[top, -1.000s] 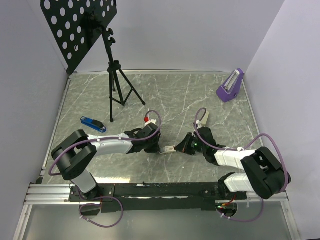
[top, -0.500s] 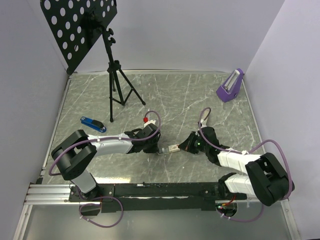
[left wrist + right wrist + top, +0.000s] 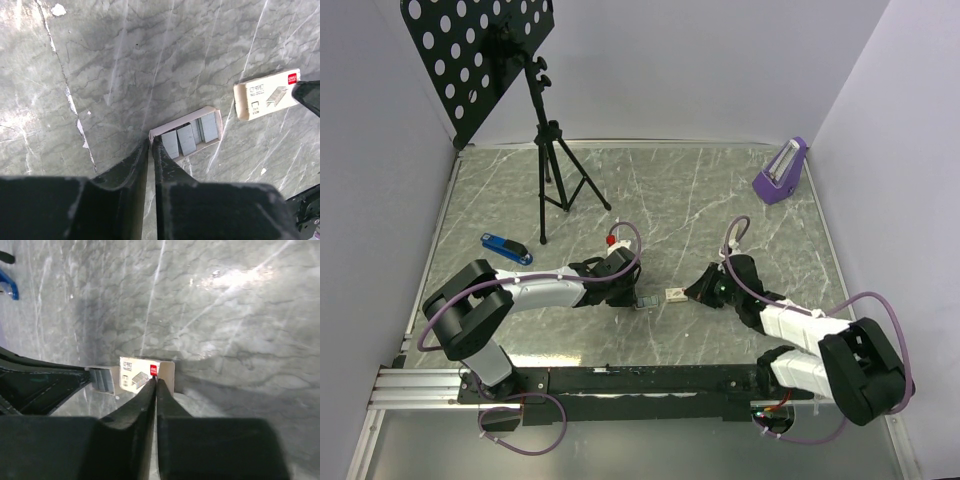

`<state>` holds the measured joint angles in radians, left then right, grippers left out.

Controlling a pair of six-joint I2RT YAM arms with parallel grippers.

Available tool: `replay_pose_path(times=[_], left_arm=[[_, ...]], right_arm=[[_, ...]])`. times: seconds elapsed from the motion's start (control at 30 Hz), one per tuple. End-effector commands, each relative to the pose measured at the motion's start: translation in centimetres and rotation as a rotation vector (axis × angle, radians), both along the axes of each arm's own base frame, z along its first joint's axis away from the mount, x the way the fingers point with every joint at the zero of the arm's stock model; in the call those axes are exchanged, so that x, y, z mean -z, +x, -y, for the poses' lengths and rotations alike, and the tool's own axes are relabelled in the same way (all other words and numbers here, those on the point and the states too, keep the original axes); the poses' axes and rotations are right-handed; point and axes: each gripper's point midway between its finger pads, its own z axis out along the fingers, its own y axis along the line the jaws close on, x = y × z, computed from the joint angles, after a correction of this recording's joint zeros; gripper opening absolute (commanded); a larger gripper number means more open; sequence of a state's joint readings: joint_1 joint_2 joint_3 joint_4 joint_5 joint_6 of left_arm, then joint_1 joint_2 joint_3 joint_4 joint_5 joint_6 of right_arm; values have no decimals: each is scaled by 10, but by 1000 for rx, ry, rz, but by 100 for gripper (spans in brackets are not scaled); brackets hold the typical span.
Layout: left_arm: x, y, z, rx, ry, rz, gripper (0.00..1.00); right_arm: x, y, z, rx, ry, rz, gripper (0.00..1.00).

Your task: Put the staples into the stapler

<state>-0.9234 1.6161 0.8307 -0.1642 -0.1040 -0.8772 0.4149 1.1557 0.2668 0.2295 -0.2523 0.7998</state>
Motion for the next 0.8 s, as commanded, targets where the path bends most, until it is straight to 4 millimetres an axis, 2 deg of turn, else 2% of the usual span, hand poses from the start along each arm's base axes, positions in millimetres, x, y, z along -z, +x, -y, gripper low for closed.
replay_pose_path(times=[0.0, 0.03, 0.3, 0.4, 0.5, 0.53, 0.6, 0.63, 0.67, 0.73, 0.77], left_arm=[[-22, 11, 3, -27, -34, 56, 21], [-24, 12, 2, -32, -35, 59, 23], [-37, 17, -11, -88, -43, 102, 45], [-44, 16, -20, -115, -50, 120, 56], [-53, 17, -37, -172, -43, 153, 69], [-59, 18, -47, -213, -48, 177, 72], [-60, 16, -65, -266, -17, 188, 81], [-66, 18, -81, -339, -16, 215, 85], [-64, 15, -95, -375, 21, 212, 95], [-70, 13, -120, -486, 28, 230, 99], [-68, 10, -141, -535, 86, 242, 99]], right_arm=[[-5, 4, 9, 31, -22, 40, 19], [-5, 4, 10, 35, -29, 42, 24], [-11, 2, 17, 53, -52, 57, 43], [-18, 1, 20, 60, -63, 71, 53], [-26, 0, 24, 69, -73, 90, 63], [-32, 1, 24, 70, -71, 106, 69], [-39, -2, 26, 67, -70, 119, 76], [-40, -5, 26, 62, -74, 111, 77], [-47, -5, 27, 62, -65, 133, 80], [-51, -10, 27, 53, -65, 139, 87], [-59, -10, 27, 49, -51, 167, 91]])
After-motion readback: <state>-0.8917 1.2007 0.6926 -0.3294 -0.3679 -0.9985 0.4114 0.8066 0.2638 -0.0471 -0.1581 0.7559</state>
